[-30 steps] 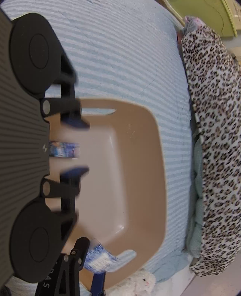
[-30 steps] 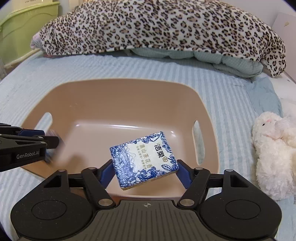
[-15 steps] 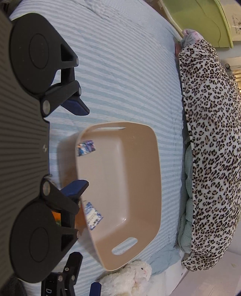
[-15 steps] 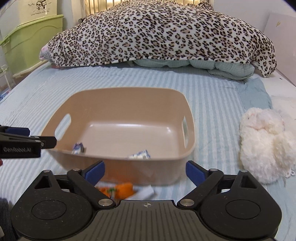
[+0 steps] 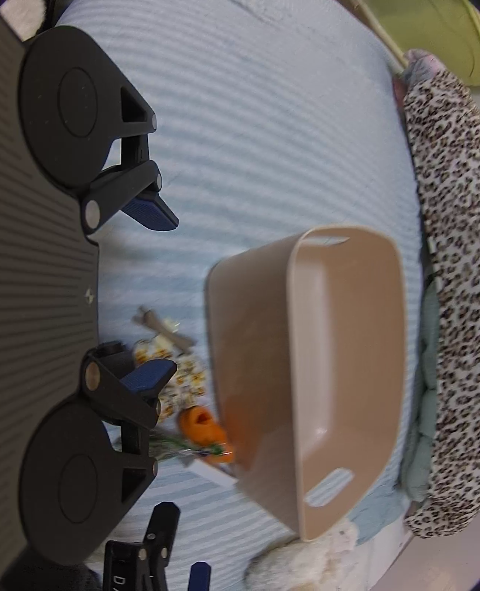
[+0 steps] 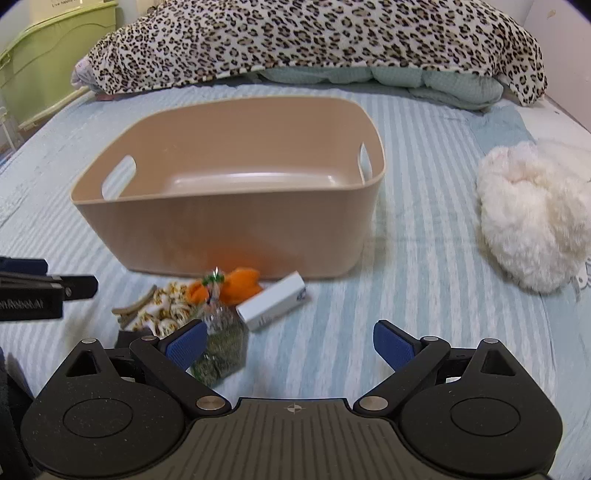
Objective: Organize objects
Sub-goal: 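Grasp the black square box with the left tool while the right tool grasps the herb bag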
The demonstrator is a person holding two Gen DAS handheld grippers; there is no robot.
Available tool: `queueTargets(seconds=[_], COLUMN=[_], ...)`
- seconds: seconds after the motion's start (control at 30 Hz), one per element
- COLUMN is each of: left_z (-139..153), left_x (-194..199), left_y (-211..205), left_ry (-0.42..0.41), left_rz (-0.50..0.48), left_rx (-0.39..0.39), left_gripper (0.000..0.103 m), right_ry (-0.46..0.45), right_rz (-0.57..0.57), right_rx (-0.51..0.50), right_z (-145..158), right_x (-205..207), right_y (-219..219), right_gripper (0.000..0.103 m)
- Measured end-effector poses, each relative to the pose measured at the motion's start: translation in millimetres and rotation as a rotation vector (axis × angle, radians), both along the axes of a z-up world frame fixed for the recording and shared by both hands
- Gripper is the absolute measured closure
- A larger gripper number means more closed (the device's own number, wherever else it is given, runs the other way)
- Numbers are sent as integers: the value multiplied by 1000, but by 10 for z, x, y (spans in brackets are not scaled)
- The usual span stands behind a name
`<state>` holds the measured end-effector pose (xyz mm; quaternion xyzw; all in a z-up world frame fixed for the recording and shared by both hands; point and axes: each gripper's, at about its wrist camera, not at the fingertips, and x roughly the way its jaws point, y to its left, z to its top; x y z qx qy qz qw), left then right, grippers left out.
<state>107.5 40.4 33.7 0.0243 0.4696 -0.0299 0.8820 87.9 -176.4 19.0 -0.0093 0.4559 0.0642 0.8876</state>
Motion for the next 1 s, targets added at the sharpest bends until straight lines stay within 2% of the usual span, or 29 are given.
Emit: queueTargets(seconds=[0.4,0.57,0.73,0.9,1.0], left_z=[-243,-412,-443,-460,-521], left_x=[-32,-23,-22,1,13], left_y=[-216,-201,-169,-224,-274], left_ry=[29,72,84,82,108], left_rz=[-49,-41,-38,-36,-31], left_rx=[-43,-108,-145,-155,-111], left_gripper=[26,25,25,26,26], right_ry=[69,78,101,104,104], right_rz=[-12,-2,15,15,9], right_rx=[15,14,1,-11,-18], right_z=[-283,-328,-398,-428,-439], right_x=[-80,-80,-76,-78,-83], right_y=[-53,-29,23,49,44], right_gripper=[5,5,5,5,5])
